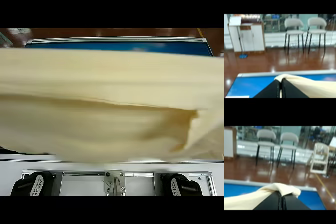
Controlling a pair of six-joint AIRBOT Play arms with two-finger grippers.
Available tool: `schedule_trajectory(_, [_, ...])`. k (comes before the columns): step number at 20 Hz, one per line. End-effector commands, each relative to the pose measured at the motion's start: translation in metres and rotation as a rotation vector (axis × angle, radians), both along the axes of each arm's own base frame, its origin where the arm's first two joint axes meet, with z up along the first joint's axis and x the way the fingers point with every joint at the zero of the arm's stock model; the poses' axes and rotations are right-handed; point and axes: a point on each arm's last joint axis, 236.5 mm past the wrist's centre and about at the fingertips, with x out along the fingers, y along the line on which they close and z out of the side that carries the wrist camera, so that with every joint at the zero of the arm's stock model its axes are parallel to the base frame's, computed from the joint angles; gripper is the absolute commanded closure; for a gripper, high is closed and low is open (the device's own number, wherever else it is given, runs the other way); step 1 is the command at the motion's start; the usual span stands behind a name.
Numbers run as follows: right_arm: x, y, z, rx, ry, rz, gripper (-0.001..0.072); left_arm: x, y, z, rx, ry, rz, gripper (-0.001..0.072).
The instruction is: Fold the shirts.
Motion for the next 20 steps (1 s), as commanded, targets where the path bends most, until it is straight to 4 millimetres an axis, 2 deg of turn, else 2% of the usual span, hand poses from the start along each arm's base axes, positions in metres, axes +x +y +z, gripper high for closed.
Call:
schedule_trajectory(1, [0.006,-0.004,-0.047,0.028,0.208,-0.010,0.0649,0.002,0.017,-0.034,0.006,0.127,0.070,0.0672])
schedule_trajectory(3, [0.029,-0.008,-0.090,0.058,0.408,-0.004,0.0649,0.019,0.029,-0.058,-0.009,0.201,0.093,0.0672])
schedule_trajectory(5, [0.054,-0.013,-0.144,0.122,0.645,-0.005,0.0649,0.043,0.037,-0.098,-0.041,0.313,0.090,0.0672])
schedule_trajectory(6, [0.068,-0.015,-0.172,0.164,0.754,-0.009,0.0650,0.058,0.042,-0.128,-0.065,0.394,0.087,0.0672])
schedule_trajectory(8, [0.100,-0.013,-0.237,0.255,0.962,0.008,0.0650,0.084,0.051,-0.202,-0.120,0.581,0.082,0.0672])
schedule_trajectory(9, [0.120,-0.011,-0.271,0.293,1.033,0.026,0.0650,0.097,0.056,-0.244,-0.152,0.685,0.079,0.0672])
schedule_trajectory(11, [0.173,-0.008,-0.330,0.348,1.066,0.044,0.0650,0.127,0.067,-0.310,-0.210,0.818,0.086,0.0672])
schedule_trajectory(13, [0.238,0.003,-0.363,0.375,1.006,0.074,0.0650,0.171,0.077,-0.353,-0.271,0.876,0.084,0.0672])
schedule_trajectory(15, [0.309,0.017,-0.382,0.377,0.878,0.088,0.0650,0.224,0.080,-0.375,-0.329,0.865,0.065,0.0672])
schedule_trajectory(17, [0.366,0.031,-0.400,0.371,0.766,0.097,0.0650,0.278,0.071,-0.401,-0.284,0.871,0.005,0.0672])
schedule_trajectory(18, [0.387,0.037,-0.413,0.378,0.737,0.096,0.0650,0.304,0.066,-0.418,-0.286,0.878,-0.003,0.0672])
schedule_trajectory(20, [0.415,0.044,-0.443,0.403,0.728,0.084,0.0650,0.345,0.058,-0.450,-0.321,0.901,-0.002,0.0672])
